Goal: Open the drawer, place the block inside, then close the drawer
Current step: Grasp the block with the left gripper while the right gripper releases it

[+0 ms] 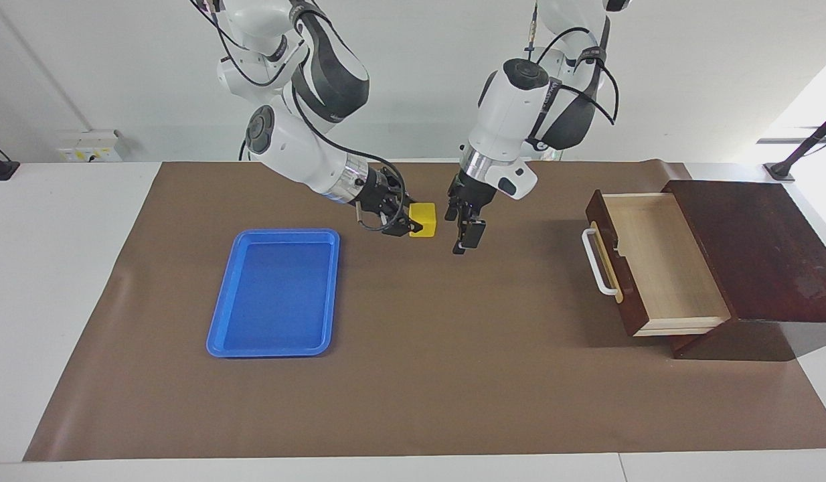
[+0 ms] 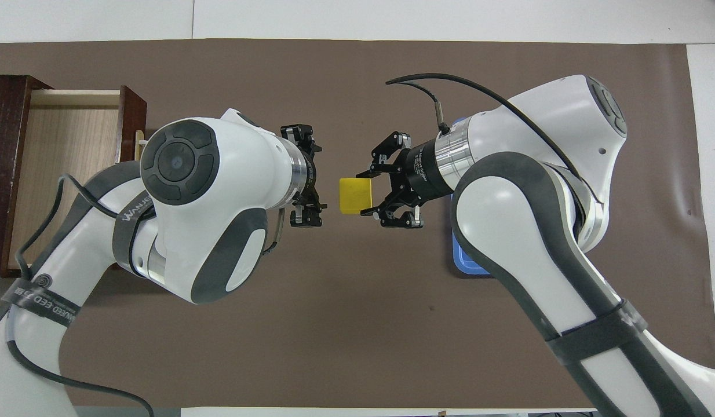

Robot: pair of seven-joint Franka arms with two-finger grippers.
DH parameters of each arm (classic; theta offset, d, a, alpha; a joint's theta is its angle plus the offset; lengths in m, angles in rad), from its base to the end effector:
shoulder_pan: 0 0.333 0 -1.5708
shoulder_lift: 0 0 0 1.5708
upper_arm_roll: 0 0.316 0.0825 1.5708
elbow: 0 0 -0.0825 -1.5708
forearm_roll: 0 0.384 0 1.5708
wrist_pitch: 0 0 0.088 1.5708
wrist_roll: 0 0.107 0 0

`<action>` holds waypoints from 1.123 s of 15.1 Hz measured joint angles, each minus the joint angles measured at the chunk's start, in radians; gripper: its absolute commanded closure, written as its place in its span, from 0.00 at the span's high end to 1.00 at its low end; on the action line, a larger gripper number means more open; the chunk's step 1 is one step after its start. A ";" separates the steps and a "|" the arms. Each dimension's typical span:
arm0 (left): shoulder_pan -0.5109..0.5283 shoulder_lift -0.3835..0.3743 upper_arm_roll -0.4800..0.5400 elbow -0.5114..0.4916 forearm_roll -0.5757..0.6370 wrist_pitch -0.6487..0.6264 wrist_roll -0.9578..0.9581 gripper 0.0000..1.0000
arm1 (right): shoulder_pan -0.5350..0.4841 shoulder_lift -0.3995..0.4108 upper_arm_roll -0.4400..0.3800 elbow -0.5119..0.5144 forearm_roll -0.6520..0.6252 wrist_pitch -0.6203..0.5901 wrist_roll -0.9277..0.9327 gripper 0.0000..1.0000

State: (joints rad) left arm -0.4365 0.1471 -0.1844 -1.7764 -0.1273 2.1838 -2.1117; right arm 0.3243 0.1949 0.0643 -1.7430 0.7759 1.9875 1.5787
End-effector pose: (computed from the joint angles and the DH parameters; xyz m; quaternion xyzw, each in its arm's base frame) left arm 0.5122 -0.3651 0.4994 0.7045 0.6941 -0.0416 0.1418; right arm 0.5673 0.2765 0.4811 -0.6831 0.6376 0.2834 0.2156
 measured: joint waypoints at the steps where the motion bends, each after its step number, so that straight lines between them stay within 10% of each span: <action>1: -0.010 0.000 -0.001 -0.001 -0.003 0.000 -0.005 1.00 | 0.000 0.000 0.000 0.000 0.002 0.000 0.000 0.00; 7: -0.047 0.000 -0.001 -0.004 -0.009 0.000 -0.033 1.00 | 0.000 0.000 -0.001 0.000 0.027 0.000 0.000 0.00; 14: -0.056 0.000 0.000 -0.005 -0.011 0.000 -0.058 0.09 | -0.002 0.000 -0.003 0.000 0.027 0.002 0.000 0.00; 17: -0.058 0.000 0.000 -0.005 -0.013 0.000 -0.057 0.00 | -0.003 -0.001 -0.004 0.000 0.027 -0.001 -0.004 0.00</action>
State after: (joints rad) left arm -0.4948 0.1471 -0.1842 -1.7818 -0.1403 2.1840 -2.1691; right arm 0.3209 0.1944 0.0604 -1.7432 0.8033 1.9864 1.5743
